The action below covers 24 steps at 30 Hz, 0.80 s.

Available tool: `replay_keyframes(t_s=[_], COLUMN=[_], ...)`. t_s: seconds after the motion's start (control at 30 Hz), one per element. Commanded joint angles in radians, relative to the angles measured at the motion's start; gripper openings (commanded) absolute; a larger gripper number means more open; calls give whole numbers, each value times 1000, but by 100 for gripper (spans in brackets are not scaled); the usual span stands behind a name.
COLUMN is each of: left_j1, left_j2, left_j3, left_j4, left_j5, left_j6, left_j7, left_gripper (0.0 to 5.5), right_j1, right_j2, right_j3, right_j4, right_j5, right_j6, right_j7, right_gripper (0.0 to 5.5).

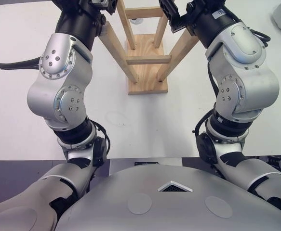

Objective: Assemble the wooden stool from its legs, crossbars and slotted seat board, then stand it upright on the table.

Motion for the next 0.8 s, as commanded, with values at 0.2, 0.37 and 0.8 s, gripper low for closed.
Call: replay_keyframes(t_s=[0.2, 0.37, 0.8], left_j1=[-252, -257, -7], left_j2=[32, 84, 106], left_j3=[111, 158, -128], left_j4=[65, 32, 316], left_j5=[-92, -135, 49], left_j6=[23, 69, -204], left_j7=[-9, -14, -115], left_gripper=[415, 415, 415], right_j1=[-192, -204, -24], right_j2=[8, -23, -93], right_j3=[-107, -129, -17], right_j4=[4, -20, 128], right_j5=[81, 132, 106], right_j6=[-103, -104, 20], right_j7=[-68, -69, -112], right_gripper=[433, 433, 433])
